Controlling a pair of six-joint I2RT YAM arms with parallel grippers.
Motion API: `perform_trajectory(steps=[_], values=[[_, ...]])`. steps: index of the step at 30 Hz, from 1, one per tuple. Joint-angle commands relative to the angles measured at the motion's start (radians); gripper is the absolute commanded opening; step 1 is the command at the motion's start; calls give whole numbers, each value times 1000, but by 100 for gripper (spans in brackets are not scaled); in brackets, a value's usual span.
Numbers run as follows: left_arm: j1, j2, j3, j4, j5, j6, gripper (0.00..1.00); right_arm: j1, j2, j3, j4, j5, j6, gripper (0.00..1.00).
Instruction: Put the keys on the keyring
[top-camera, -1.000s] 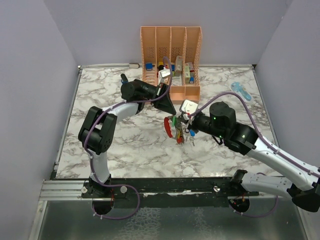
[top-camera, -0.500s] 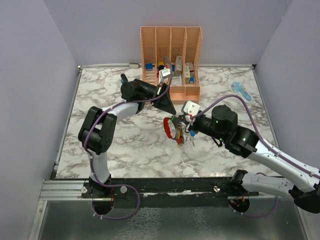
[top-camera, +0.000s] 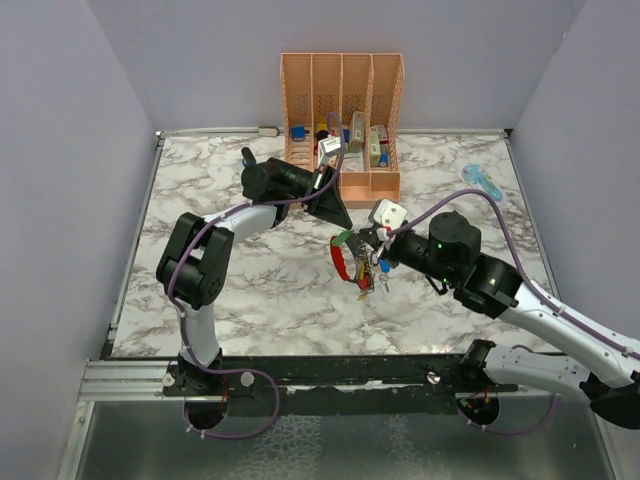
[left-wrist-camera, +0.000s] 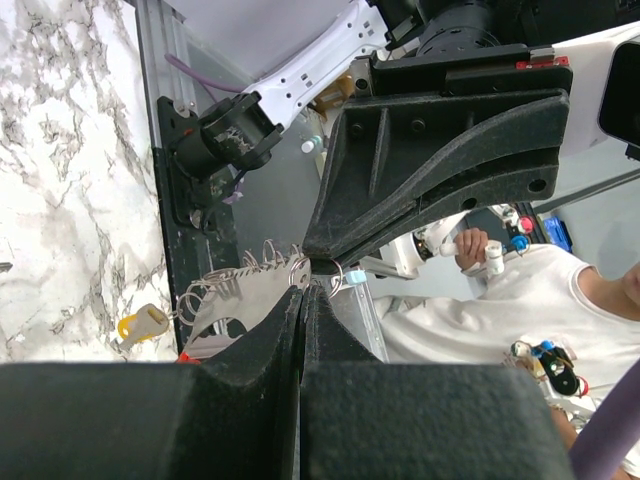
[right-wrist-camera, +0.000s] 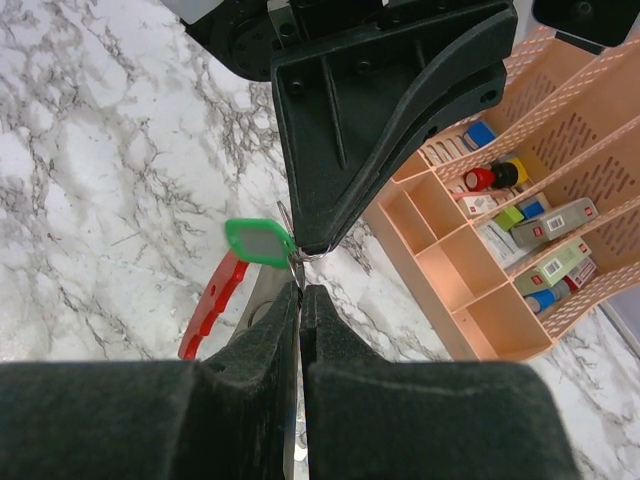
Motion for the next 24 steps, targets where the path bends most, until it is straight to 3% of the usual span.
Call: perform_trajectory(steps=[1,13,16,24], values=[[7,-7,2,128,123,-1,0,7,-37,-2,144,42,42,1],[6,-15,-9,166,125,-24,0,7,-48,-10,202,57,101,1],[7,-1,-3,240,125,-79,0,7,-39,5,187,66,118,1],[3,25,44,250,125,-84,0,7,12,81,120,94,217,1]])
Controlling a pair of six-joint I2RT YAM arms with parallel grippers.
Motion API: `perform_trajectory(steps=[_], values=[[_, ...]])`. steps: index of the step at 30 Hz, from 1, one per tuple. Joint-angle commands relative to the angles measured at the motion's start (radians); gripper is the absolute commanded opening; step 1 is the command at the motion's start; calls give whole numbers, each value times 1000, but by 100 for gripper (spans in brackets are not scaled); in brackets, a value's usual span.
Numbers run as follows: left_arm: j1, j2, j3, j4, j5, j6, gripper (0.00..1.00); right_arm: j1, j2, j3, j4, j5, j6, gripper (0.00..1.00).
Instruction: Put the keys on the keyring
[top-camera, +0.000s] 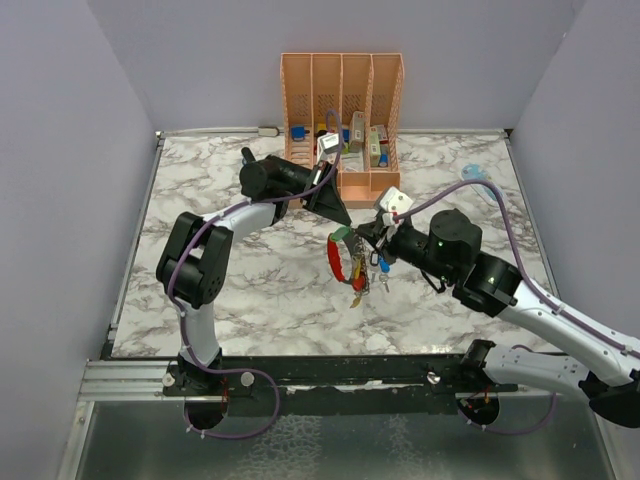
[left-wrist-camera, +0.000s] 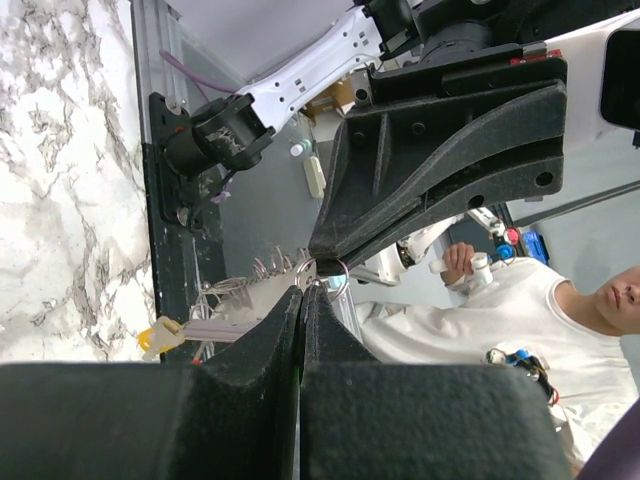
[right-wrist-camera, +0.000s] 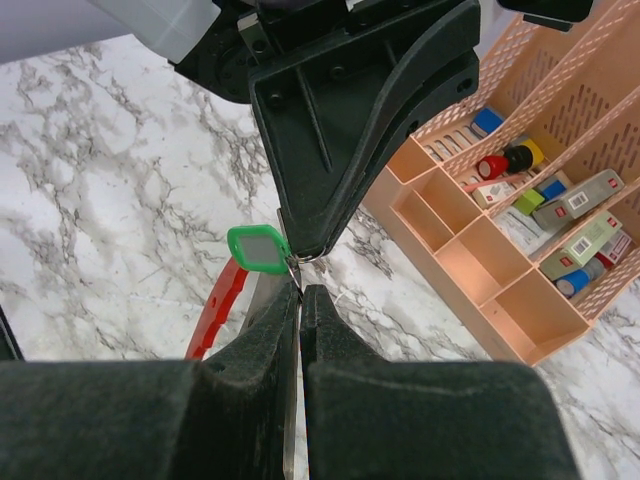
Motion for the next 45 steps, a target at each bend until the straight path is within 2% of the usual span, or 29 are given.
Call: perform_trajectory(steps=[1,21,29,33,34,35,36,45], values=[[1,23,35,250,125,-7,0,6,9,88,71,64,87,1],[1,20,39,248,125,10,7,6,32,89,98,136,183,1],[41,23,60,250,125,30,9,6,24,85,87,171,202,1],[63,18,66,250,125,46,18,6,17,82,87,189,207,1],[65,17,67,251,125,50,32,6,16,80,88,190,207,1],[64,15,65,251,124,55,87,6,16,81,89,193,209,1],[64,12,62,251,124,63,97,5,16,83,87,194,212,1],[68,19,66,251,124,105,99,6,19,89,87,180,216,1]])
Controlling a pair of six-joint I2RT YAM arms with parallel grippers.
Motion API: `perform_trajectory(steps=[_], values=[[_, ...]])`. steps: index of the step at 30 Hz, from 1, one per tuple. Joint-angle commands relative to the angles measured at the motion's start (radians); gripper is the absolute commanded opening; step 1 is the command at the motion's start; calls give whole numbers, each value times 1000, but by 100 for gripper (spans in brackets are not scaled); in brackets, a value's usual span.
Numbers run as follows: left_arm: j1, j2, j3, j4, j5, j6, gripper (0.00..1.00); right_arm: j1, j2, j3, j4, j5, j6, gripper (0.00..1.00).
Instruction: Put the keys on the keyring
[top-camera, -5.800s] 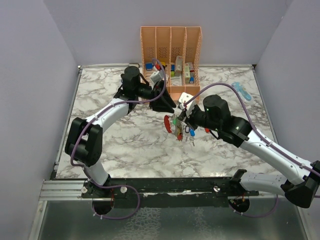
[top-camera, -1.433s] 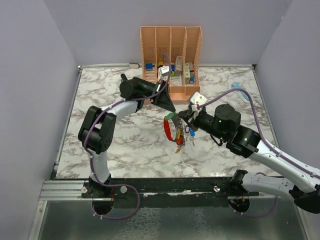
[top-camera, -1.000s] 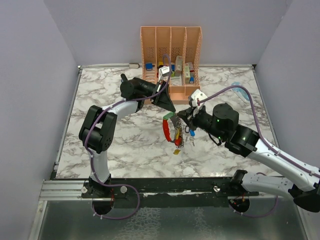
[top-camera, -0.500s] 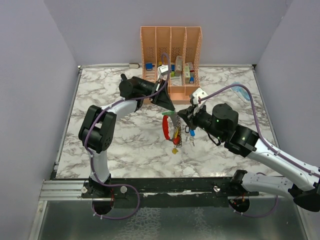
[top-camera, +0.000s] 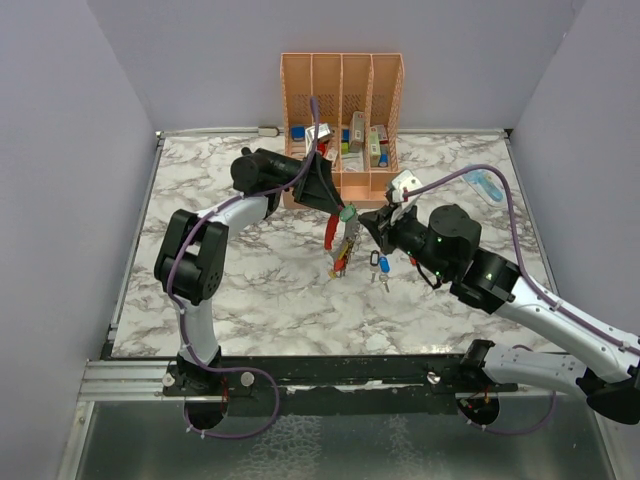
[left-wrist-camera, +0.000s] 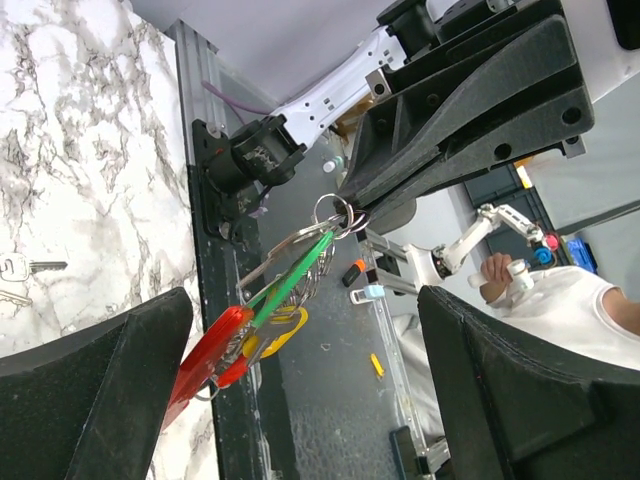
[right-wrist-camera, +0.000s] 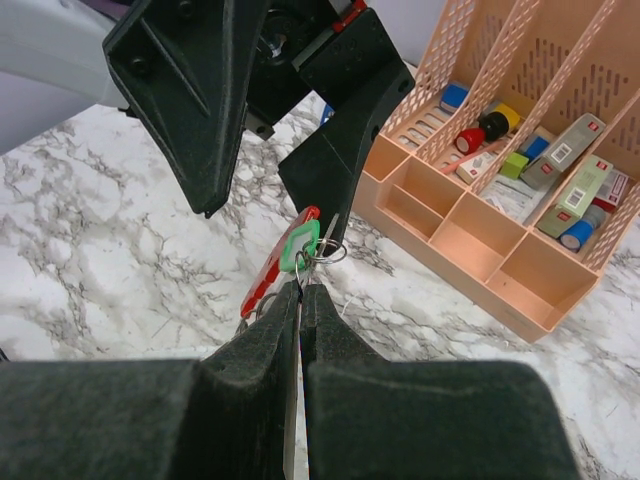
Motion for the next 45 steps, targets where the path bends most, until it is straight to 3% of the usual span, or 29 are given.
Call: perform_trajectory(steps=[1,12,27,34,40,45], values=[[2,4,18,250,120,46,99,1,-19,45,68,16,11,1],[32,158,244,256,109,-4,99,0,-56,10,94,-72,9,1],[3,119,201,257,66,-2,97,1,-51,7,100,-81,14,1],[6,119,281,257,5,-6,94,1,-75,-31,152,-22,28,1],[12,102,363,254,-43,56,93,1,-91,-101,265,39,45,1],[-7,51,336,254,-48,210,94,1,-90,-144,359,74,72,1]])
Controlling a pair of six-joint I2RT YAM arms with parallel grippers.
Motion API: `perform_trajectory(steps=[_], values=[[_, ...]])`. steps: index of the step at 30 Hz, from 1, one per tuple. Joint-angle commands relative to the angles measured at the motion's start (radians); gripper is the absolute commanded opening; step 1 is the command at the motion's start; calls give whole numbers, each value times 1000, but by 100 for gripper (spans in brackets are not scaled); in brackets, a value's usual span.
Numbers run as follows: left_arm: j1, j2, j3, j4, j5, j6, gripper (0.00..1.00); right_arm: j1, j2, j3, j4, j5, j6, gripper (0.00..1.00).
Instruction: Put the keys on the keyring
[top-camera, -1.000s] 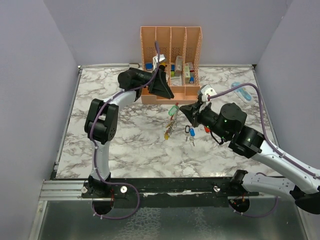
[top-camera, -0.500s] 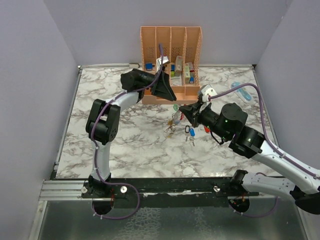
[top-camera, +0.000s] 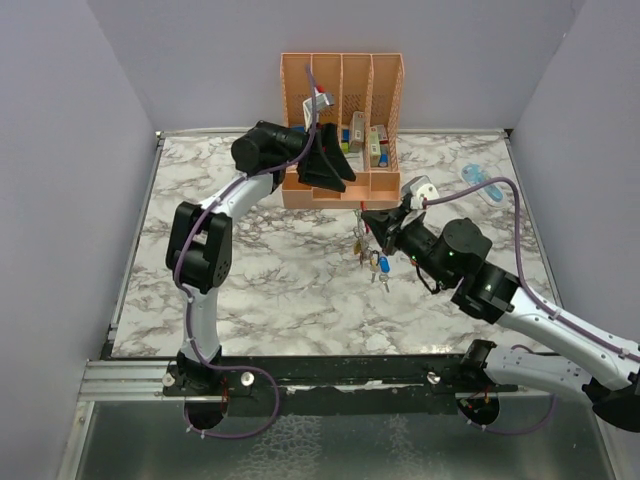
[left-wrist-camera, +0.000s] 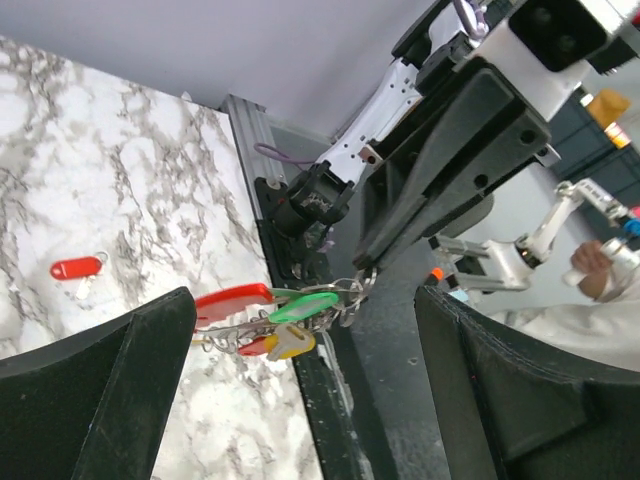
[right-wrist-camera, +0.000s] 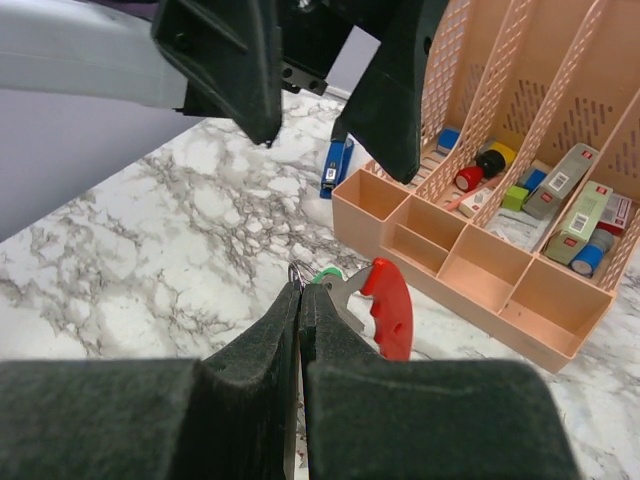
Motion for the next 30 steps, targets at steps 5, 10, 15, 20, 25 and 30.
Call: perform_trajectory(steps=[5,10,15,20,25,30], values=[[-36,-162,-127,252,0,341,99,1,-20,-60,253,98,54,1],[-38,-169,-176,253,-10,398,99,1,-8,-62,311,91,65,1],[-54,-164,-162,254,16,477,93,1,-10,-44,312,103,94,1],[-61,-137,-138,253,29,515,77,1,-7,-3,257,133,130,1],[-75,-128,-129,253,32,555,68,1,-10,16,221,168,186,1],[-82,-127,-136,252,34,578,66,1,6,38,191,166,227,1]])
